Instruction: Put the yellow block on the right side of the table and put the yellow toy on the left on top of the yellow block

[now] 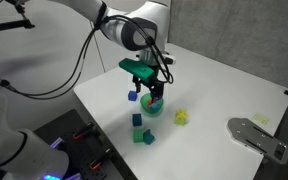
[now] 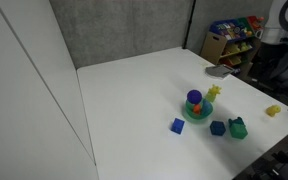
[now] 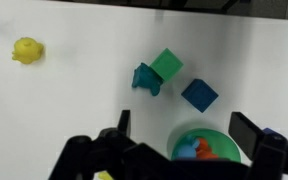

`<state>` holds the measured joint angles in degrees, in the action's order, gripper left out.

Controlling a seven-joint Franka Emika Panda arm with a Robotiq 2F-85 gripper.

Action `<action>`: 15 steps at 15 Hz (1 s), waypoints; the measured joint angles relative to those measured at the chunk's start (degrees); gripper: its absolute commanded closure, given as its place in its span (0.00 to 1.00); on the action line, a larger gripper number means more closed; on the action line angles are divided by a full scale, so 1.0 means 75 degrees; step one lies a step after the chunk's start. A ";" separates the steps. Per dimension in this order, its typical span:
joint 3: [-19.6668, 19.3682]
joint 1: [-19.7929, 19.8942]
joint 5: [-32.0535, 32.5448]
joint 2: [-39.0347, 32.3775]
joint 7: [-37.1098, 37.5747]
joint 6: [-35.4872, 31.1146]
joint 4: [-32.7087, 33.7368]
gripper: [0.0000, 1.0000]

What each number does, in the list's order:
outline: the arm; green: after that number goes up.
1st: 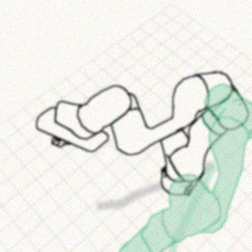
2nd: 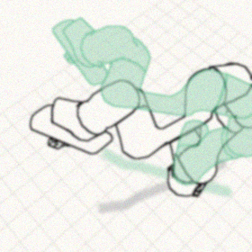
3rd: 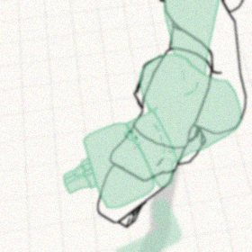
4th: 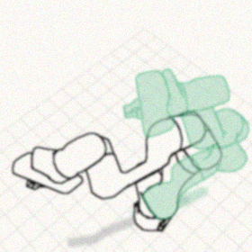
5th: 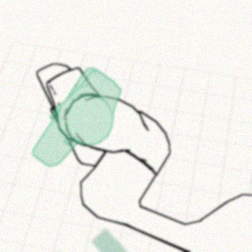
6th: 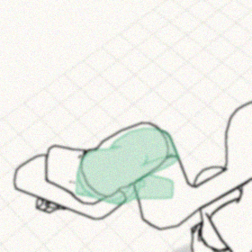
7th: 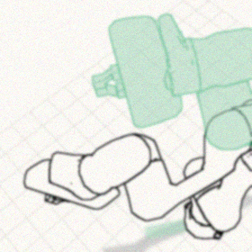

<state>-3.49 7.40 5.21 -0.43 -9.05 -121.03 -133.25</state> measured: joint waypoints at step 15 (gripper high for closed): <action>0.0005 -0.0163 -0.0016 0.3557 0.0745 0.1736 -0.0216 0.00</action>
<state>-3.45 6.17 5.09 26.25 -3.47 -108.02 -134.87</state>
